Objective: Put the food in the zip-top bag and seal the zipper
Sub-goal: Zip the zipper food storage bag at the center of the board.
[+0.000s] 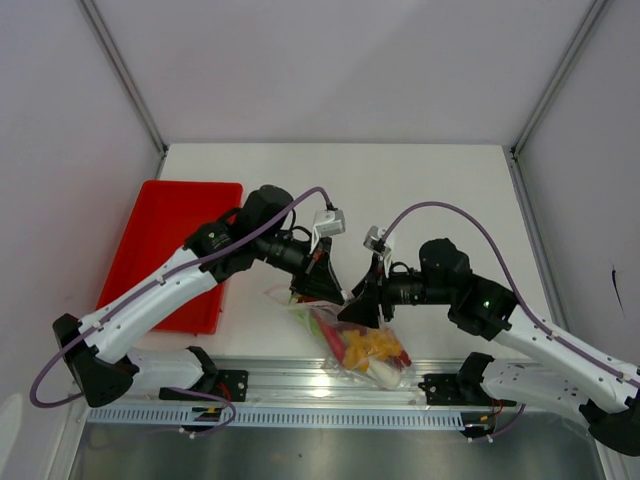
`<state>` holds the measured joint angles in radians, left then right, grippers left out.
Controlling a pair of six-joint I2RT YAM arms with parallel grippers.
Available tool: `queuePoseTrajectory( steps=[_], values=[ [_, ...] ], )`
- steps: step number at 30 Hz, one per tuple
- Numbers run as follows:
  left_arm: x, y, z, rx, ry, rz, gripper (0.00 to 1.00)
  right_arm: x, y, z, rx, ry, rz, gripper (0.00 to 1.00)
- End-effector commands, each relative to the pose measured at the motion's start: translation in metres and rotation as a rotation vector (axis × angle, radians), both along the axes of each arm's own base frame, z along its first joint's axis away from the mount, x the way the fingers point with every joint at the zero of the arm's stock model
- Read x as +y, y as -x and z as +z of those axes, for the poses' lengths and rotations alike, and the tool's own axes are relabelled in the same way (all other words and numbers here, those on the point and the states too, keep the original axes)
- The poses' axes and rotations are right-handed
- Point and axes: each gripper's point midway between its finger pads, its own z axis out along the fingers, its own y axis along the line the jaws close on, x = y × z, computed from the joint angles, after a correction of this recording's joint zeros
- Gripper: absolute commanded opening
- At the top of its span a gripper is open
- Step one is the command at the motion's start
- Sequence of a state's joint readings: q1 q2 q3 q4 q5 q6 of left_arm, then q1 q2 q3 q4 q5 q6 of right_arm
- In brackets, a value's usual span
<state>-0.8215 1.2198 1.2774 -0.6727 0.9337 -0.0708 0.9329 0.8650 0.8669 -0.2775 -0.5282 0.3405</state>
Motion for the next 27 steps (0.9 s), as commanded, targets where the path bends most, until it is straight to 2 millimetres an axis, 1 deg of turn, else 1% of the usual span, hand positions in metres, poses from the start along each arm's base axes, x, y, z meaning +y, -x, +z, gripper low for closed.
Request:
queuePoseTrajectory(
  steps=[1, 5, 7, 8, 10, 13, 14, 15, 16, 17, 18, 20, 21, 23, 24, 26, 27],
  values=[
    [-0.007, -0.005, 0.032, -0.031, 0.062, 0.011, 0.01, 0.001, 0.002, 0.022, -0.101, -0.037, 0.048, 0.58],
    [-0.01, -0.007, 0.035, -0.031, 0.063, 0.011, 0.0, 0.008, -0.001, 0.013, -0.088, -0.012, 0.064, 0.59],
    [-0.01, -0.007, 0.035, -0.027, 0.064, 0.008, 0.01, 0.012, -0.002, 0.008, -0.082, -0.008, 0.065, 0.52],
    [-0.011, -0.008, 0.034, -0.022, 0.061, 0.009, 0.01, 0.015, -0.003, 0.005, -0.076, -0.002, 0.065, 0.51],
    [-0.012, -0.008, 0.035, -0.024, 0.065, 0.014, 0.01, 0.019, -0.003, 0.006, -0.08, -0.009, 0.072, 0.48],
    [-0.012, -0.008, 0.035, -0.019, 0.064, 0.01, 0.01, 0.025, -0.004, 0.003, -0.079, -0.006, 0.074, 0.41],
    [-0.012, -0.009, 0.034, -0.021, 0.062, 0.015, 0.01, 0.026, -0.005, 0.002, -0.077, -0.003, 0.069, 0.35],
    [-0.011, -0.009, 0.035, -0.026, 0.063, 0.019, 0.01, 0.027, -0.007, -0.001, -0.072, 0.005, 0.058, 0.17],
    [-0.011, -0.009, 0.033, -0.03, 0.058, 0.021, 0.01, 0.026, -0.008, -0.001, -0.071, 0.007, 0.049, 0.03],
    [-0.01, -0.01, 0.033, -0.032, 0.055, 0.024, 0.01, 0.026, -0.009, -0.004, -0.059, 0.013, 0.034, 0.0],
    [-0.01, -0.01, 0.031, -0.035, 0.051, 0.023, 0.01, 0.025, -0.009, 0.0, -0.068, -0.004, 0.033, 0.0],
    [-0.009, -0.011, 0.029, -0.039, 0.04, 0.027, 0.01, 0.023, -0.008, -0.002, -0.064, -0.011, 0.025, 0.0],
    [-0.008, -0.011, 0.026, -0.038, 0.035, 0.031, 0.0, 0.021, -0.007, 0.004, -0.068, -0.03, 0.013, 0.0],
    [-0.008, -0.012, 0.023, -0.038, 0.031, 0.032, 0.01, 0.018, -0.006, 0.007, -0.076, -0.046, 0.005, 0.0],
    [-0.007, -0.011, 0.022, -0.041, 0.031, 0.031, 0.01, 0.015, -0.009, 0.011, -0.081, -0.052, -0.028, 0.0],
    [-0.006, -0.01, 0.021, -0.041, 0.031, 0.025, 0.0, 0.011, -0.009, 0.015, -0.095, -0.066, -0.042, 0.0],
    [-0.005, -0.009, 0.018, -0.044, 0.029, 0.019, 0.01, 0.009, -0.016, 0.017, -0.088, -0.072, -0.097, 0.0]
  ],
)
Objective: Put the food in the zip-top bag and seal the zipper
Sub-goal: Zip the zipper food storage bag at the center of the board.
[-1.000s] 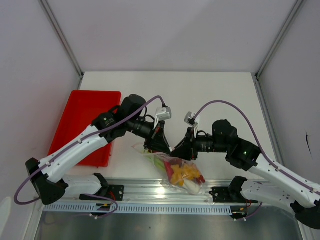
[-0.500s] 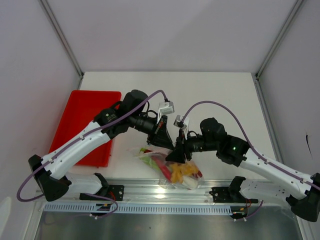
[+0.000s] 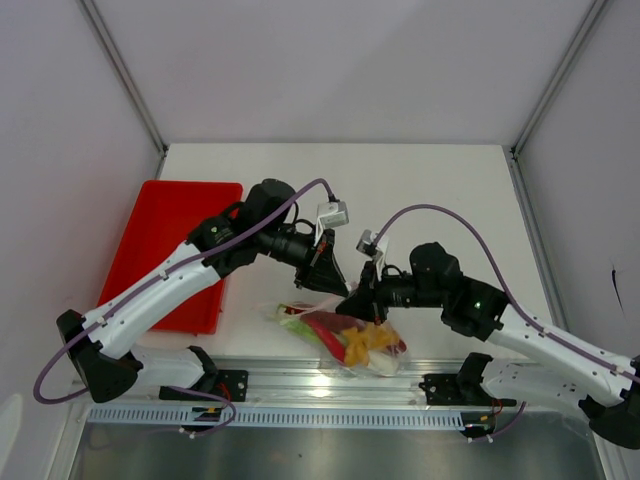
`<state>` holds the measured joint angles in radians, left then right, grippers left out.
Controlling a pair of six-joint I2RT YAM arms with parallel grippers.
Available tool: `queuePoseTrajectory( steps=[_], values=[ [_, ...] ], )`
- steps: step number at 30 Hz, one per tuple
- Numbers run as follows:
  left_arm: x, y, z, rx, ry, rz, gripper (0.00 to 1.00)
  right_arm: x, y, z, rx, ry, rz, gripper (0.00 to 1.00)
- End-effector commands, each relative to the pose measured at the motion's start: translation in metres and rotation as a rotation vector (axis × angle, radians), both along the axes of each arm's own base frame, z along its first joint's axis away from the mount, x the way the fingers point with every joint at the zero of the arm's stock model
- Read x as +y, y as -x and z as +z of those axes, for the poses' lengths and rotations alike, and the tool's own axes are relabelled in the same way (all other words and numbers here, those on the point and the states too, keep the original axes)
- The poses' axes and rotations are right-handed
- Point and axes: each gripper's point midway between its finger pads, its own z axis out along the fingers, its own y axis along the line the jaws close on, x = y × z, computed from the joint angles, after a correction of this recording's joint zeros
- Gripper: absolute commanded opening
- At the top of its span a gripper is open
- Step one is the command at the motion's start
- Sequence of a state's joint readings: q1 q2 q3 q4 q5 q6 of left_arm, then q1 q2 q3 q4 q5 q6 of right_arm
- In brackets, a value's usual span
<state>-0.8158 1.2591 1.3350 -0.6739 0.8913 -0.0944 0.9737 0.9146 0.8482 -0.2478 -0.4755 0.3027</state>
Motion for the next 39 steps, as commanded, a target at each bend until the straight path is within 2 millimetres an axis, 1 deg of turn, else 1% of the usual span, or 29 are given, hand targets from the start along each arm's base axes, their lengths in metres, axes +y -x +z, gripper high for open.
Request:
queuePoseTrajectory(
  steps=[1, 3, 4, 6, 9, 11, 14, 17, 19, 20, 24, 26, 29, 31, 32, 33, 34, 35, 36, 38, 39],
  values=[
    [0.004, 0.007, 0.011, -0.041, 0.041, -0.036, 0.01, -0.005, -0.012, 0.041, -0.068, -0.132, -0.103, 0.0],
    [0.006, 0.01, 0.005, -0.038, 0.033, -0.042, 0.01, -0.007, -0.012, 0.048, -0.069, -0.157, -0.11, 0.0],
    [0.007, 0.01, 0.004, -0.038, 0.033, -0.04, 0.01, -0.011, -0.013, 0.056, -0.081, -0.185, -0.132, 0.0],
    [0.008, 0.012, -0.003, -0.02, 0.018, -0.048, 0.01, -0.014, -0.015, 0.064, -0.102, -0.23, -0.156, 0.0],
    [0.008, 0.012, -0.01, -0.004, -0.002, -0.042, 0.0, -0.015, -0.018, 0.071, -0.097, -0.249, -0.17, 0.0],
    [0.009, 0.011, -0.014, 0.012, -0.015, -0.031, 0.01, -0.013, -0.017, 0.073, -0.091, -0.256, -0.157, 0.0],
    [0.006, 0.006, -0.011, 0.005, -0.006, -0.006, 0.01, -0.008, -0.013, 0.075, -0.071, -0.263, -0.132, 0.0],
    [0.002, 0.005, 0.003, 0.0, 0.034, 0.009, 0.0, -0.001, -0.011, 0.073, -0.053, -0.25, -0.113, 0.0],
    [0.001, 0.003, 0.008, -0.009, 0.045, 0.019, 0.01, 0.001, -0.012, 0.068, -0.042, -0.229, -0.114, 0.0],
    [0.0, 0.002, 0.013, -0.013, 0.06, 0.023, 0.01, 0.001, -0.013, 0.069, -0.038, -0.23, -0.122, 0.0],
    [-0.002, 0.004, 0.02, -0.008, 0.084, 0.016, 0.05, 0.004, -0.019, 0.069, -0.01, -0.224, -0.148, 0.0],
    [-0.002, 0.002, 0.02, -0.01, 0.08, 0.031, 0.05, 0.005, -0.021, 0.068, 0.008, -0.224, -0.162, 0.0],
    [-0.004, -0.002, 0.017, -0.008, 0.065, 0.055, 0.04, 0.005, -0.023, 0.078, 0.037, -0.28, -0.188, 0.0],
    [-0.004, -0.001, 0.014, -0.006, 0.048, 0.062, 0.04, 0.002, -0.031, 0.079, 0.066, -0.303, -0.249, 0.0],
    [-0.004, -0.002, 0.014, -0.013, 0.044, 0.065, 0.04, -0.001, -0.029, 0.09, 0.054, -0.354, -0.253, 0.0],
    [-0.004, -0.004, 0.011, -0.019, 0.03, 0.08, 0.04, -0.003, -0.031, 0.096, 0.053, -0.387, -0.263, 0.0],
    [-0.004, -0.005, 0.009, -0.023, 0.021, 0.085, 0.03, -0.004, -0.031, 0.096, 0.075, -0.397, -0.272, 0.0],
    [-0.004, -0.007, 0.005, -0.027, 0.009, 0.093, 0.03, -0.007, -0.031, 0.103, 0.071, -0.425, -0.284, 0.0],
    [-0.003, -0.01, 0.003, -0.037, -0.002, 0.112, 0.02, -0.008, -0.032, 0.104, 0.075, -0.436, -0.294, 0.0],
    [-0.001, -0.009, -0.004, -0.027, -0.024, 0.116, 0.02, -0.015, -0.035, 0.108, 0.083, -0.455, -0.332, 0.0],
    [-0.001, -0.007, -0.005, -0.026, -0.021, 0.111, 0.02, -0.018, -0.035, 0.11, 0.085, -0.463, -0.343, 0.0]
  ],
)
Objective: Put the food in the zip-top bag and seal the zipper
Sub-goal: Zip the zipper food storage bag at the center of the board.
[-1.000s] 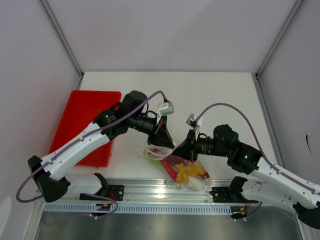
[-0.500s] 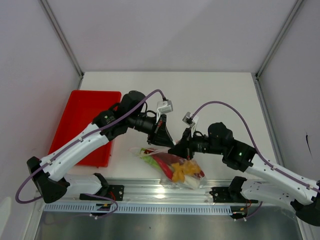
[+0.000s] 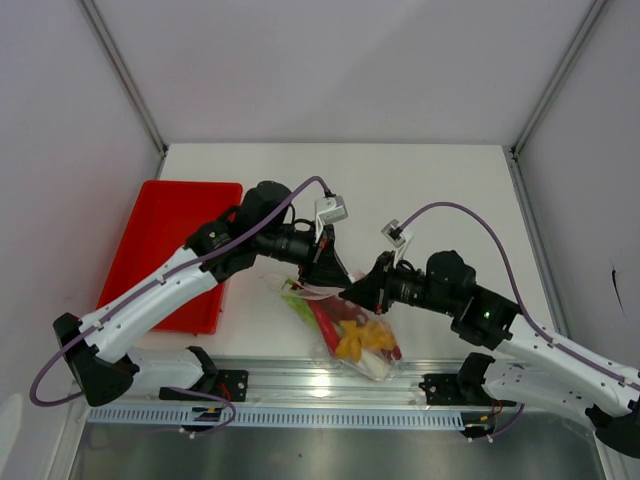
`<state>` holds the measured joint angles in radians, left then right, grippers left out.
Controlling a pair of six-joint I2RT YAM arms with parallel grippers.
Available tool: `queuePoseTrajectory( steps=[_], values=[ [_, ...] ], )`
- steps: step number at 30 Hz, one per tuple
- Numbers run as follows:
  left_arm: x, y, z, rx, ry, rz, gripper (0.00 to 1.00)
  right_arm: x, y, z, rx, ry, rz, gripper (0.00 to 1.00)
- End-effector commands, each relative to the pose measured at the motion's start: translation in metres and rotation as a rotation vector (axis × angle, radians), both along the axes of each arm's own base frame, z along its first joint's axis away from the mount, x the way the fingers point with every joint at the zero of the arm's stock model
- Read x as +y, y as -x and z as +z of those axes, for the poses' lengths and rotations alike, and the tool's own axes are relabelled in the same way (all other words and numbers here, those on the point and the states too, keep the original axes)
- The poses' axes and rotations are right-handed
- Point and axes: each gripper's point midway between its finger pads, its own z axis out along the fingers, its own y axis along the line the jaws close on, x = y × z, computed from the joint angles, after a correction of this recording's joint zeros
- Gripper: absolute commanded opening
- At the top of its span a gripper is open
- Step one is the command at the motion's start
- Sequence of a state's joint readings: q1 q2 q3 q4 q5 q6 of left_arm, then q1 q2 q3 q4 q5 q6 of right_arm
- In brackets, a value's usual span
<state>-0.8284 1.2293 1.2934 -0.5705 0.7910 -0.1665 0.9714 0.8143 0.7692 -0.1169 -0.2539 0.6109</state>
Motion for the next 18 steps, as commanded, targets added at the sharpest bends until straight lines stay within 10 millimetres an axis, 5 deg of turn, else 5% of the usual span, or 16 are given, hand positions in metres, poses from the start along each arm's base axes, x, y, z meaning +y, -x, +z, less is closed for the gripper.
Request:
queuePoseTrajectory(
  steps=[1, 18],
  values=[
    [0.004, 0.005, -0.005, 0.002, -0.033, 0.017, 0.02, -0.011, -0.011, 0.088, -0.11, -0.288, -0.1, 0.0],
    [0.019, -0.01, -0.023, -0.119, -0.082, 0.121, 0.01, -0.04, -0.012, 0.114, -0.058, -0.389, -0.136, 0.0]
  ],
)
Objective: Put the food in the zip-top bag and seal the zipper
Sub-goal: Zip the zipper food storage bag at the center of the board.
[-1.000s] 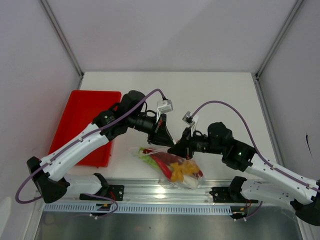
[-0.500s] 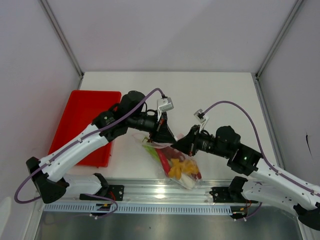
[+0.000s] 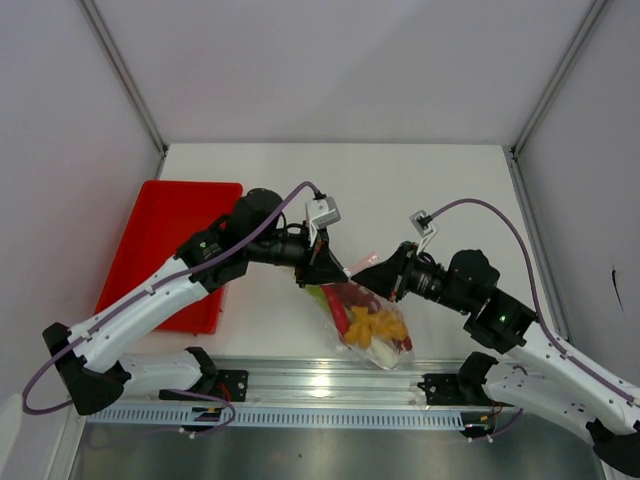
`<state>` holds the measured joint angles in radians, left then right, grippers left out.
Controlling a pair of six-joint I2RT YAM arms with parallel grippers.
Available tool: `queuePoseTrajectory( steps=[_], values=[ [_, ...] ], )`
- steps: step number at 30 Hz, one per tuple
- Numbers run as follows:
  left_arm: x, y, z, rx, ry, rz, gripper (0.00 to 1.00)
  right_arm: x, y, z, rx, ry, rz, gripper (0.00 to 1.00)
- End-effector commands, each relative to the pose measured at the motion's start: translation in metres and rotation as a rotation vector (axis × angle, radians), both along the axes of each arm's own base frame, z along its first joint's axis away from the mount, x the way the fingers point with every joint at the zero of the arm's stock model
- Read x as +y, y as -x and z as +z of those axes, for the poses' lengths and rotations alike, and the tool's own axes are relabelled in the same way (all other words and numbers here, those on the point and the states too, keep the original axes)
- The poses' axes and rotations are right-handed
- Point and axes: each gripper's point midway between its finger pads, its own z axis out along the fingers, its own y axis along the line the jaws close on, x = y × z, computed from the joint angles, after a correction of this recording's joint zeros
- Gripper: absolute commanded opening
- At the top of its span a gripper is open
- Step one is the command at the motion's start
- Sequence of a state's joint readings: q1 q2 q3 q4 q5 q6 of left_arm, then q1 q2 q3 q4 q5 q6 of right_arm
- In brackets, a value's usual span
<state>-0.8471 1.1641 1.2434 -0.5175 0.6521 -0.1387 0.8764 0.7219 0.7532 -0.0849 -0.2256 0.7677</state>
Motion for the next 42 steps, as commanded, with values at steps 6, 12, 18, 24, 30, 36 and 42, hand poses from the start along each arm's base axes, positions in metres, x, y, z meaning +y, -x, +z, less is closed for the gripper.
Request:
queuePoseTrajectory(
  steps=[6, 12, 18, 24, 30, 36, 42],
  values=[
    [0.032, -0.008, -0.023, -0.021, -0.107, 0.094, 0.01, -0.031, 0.007, 0.08, -0.15, -0.214, -0.037, 0.0],
    [0.05, -0.013, -0.021, -0.031, -0.108, 0.142, 0.01, -0.035, 0.011, 0.082, -0.158, -0.214, -0.026, 0.0],
    [0.073, -0.019, -0.009, -0.072, -0.092, 0.218, 0.0, -0.039, 0.012, 0.075, -0.153, -0.185, -0.025, 0.0],
    [0.089, -0.024, -0.018, -0.055, -0.12, 0.285, 0.01, -0.054, 0.007, 0.078, -0.179, -0.162, -0.096, 0.0],
    [0.089, -0.013, -0.015, -0.034, -0.067, 0.246, 0.0, -0.052, 0.006, 0.073, -0.206, -0.117, -0.075, 0.0],
    [0.08, -0.003, 0.002, -0.043, -0.027, 0.143, 0.01, -0.03, 0.003, 0.033, -0.186, 0.165, 0.096, 0.21],
    [0.08, -0.004, 0.026, -0.093, -0.014, 0.132, 0.0, -0.036, -0.007, 0.052, -0.299, 0.251, 0.074, 0.7]
  ],
)
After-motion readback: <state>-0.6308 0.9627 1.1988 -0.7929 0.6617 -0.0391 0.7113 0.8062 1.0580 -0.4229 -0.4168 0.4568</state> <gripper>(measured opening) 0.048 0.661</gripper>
